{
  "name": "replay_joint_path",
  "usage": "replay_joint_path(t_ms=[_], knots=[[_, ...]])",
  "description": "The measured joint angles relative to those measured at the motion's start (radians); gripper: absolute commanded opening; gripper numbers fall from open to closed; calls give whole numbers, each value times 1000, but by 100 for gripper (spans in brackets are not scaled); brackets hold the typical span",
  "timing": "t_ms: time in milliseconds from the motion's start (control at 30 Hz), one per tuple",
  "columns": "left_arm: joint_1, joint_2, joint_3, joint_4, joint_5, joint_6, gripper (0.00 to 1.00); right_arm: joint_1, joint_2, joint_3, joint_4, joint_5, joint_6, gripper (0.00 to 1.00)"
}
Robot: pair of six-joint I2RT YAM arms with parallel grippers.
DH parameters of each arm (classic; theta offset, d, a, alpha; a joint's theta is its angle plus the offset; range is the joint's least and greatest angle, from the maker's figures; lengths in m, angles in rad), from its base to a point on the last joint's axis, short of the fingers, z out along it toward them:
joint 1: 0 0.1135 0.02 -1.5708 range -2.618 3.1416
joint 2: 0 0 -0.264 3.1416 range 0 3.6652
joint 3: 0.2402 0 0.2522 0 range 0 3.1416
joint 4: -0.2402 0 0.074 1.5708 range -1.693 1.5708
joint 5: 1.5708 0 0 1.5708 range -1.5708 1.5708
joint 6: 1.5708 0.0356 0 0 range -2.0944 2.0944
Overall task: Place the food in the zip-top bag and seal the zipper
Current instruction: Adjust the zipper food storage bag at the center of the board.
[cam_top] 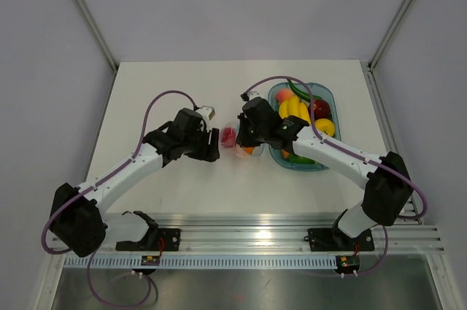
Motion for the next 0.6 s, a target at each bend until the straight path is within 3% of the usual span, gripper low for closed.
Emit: replay_joint_path(t_ms=[400, 500, 533, 600], knots=[[3, 137, 13, 138, -84, -11, 49, -3, -8, 3, -23, -2, -5, 0], [3, 138, 13, 183, -71, -14, 26, -6, -9, 3, -26, -2, -5, 0], [3, 138, 13, 193, -65, -14, 11, -7, -9, 3, -26, -2, -5, 0], [3, 140, 13, 213, -51, -14, 0, -8, -9, 3, -27, -2, -5, 0]])
